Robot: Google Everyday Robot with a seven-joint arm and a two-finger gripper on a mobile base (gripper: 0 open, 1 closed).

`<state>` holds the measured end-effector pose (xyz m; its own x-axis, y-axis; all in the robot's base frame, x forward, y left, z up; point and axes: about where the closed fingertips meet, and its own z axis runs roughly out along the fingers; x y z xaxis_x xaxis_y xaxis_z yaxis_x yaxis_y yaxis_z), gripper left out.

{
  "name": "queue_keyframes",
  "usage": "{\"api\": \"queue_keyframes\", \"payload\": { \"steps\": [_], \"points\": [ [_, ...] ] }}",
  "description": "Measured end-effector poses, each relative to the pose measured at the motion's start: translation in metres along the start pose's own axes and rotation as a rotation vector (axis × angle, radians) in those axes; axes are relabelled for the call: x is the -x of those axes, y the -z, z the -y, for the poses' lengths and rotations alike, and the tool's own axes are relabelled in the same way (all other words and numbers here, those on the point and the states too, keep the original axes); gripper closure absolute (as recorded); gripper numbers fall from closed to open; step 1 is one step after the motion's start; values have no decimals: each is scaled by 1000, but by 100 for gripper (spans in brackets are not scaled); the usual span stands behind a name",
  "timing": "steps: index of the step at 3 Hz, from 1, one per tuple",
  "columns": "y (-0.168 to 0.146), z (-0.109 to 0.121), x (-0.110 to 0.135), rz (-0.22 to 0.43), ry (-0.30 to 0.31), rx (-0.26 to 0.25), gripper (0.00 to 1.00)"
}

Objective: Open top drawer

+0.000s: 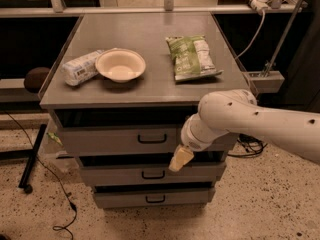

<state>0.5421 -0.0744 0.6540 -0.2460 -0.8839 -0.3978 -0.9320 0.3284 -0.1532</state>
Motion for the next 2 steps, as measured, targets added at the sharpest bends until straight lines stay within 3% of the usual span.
{"api": "queue_keyframes", "payload": {
  "steps": [2],
  "points": [
    [13,2,6,0,0,0,66]
  ]
}}
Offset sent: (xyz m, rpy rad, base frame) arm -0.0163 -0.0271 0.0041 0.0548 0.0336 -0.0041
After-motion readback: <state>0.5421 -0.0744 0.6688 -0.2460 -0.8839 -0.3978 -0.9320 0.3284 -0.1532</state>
